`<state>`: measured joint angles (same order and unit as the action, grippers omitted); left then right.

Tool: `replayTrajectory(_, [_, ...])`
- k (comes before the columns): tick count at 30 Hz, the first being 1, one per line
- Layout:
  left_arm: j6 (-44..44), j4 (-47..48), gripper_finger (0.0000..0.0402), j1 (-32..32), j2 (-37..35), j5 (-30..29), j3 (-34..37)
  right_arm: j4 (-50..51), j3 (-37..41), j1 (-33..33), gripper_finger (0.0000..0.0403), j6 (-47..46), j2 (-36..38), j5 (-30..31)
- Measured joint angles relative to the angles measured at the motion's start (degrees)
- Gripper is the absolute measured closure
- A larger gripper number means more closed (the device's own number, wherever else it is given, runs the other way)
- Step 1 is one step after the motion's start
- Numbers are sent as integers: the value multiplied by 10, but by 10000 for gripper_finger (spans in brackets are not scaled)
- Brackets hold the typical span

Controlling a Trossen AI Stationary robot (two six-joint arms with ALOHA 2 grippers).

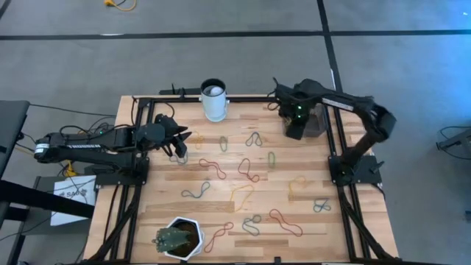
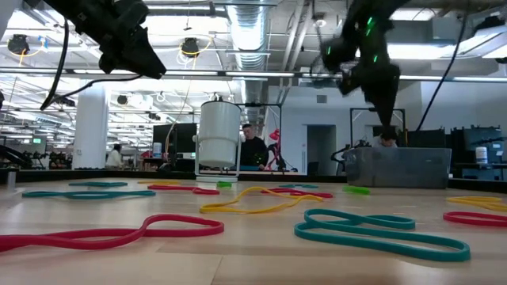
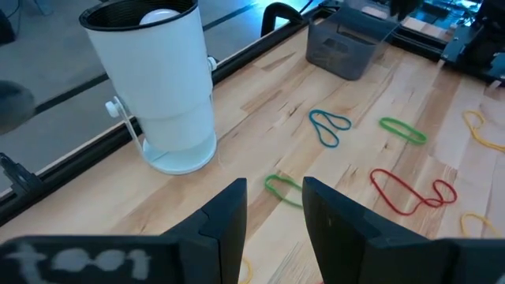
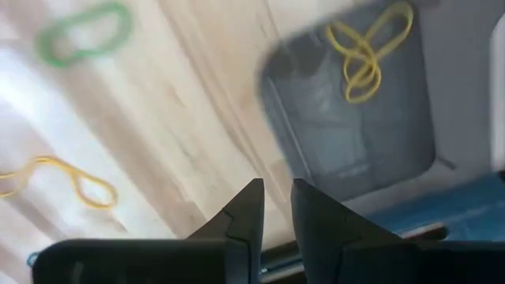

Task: Pick and place items into bin
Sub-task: Put the top yellow rubber band into the bin

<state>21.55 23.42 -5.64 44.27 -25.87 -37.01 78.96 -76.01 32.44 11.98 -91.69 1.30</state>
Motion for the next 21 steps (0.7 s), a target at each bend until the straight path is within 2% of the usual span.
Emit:
replayTrajectory(3, [13,0,288,0,0,0,0,-16,1,-35,344,0,64,-18])
replayTrajectory(5, [23,4,288,0,0,9,0,-47,8,-61,344,0,114,-52])
replayTrajectory(9, [32,26,288,0,6,20,0,-117,37,-108,344,0,205,-175])
replayTrajectory(13, [119,41,288,-12,40,-6,0,-227,99,-154,344,-1,283,-264])
replayTrajectory(18, [77,44,288,-41,140,-7,0,-350,198,-215,344,-74,336,-272])
replayTrajectory(21, [48,28,288,-66,209,16,0,-408,245,-248,344,-133,342,-268])
